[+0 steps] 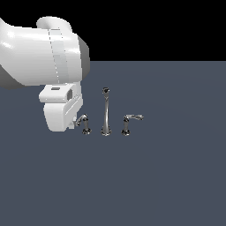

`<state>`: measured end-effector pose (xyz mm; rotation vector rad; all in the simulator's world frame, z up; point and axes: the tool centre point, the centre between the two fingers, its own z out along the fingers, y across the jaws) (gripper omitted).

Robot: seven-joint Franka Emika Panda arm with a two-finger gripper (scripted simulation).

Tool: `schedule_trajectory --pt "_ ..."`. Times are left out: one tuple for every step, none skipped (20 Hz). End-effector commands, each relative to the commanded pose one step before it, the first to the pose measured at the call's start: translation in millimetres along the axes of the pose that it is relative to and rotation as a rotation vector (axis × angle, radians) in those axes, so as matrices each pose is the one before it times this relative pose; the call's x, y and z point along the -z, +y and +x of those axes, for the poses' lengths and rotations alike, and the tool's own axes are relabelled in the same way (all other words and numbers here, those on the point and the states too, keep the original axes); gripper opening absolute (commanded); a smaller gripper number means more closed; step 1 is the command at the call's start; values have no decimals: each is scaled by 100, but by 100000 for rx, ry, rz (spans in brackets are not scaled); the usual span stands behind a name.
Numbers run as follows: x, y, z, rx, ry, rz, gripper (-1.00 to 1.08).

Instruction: Turn on the faucet by rotating a designated handle.

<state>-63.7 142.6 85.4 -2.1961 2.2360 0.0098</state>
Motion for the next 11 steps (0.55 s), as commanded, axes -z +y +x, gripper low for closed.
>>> schedule_trajectory --pt "10 -182 689 -372 84 -9 -100" --pt "6 -183 681 -350 94 -6 -100" --pt "6 -184 683 -350 94 -6 -100" --pt "6 -185 685 -350 94 -6 -100" --pt "6 -186 688 -353 95 -6 -100" --pt "7 -187 688 -349 95 -5 -100" --pt "6 -189 692 -356 96 -5 -100" --pt "7 -190 691 -353 96 -5 -100" --pt "7 -192 693 -356 97 -5 -100" --pt "7 -195 694 -356 97 -4 -100" --pt "0 0 0 0 0 0 -100"
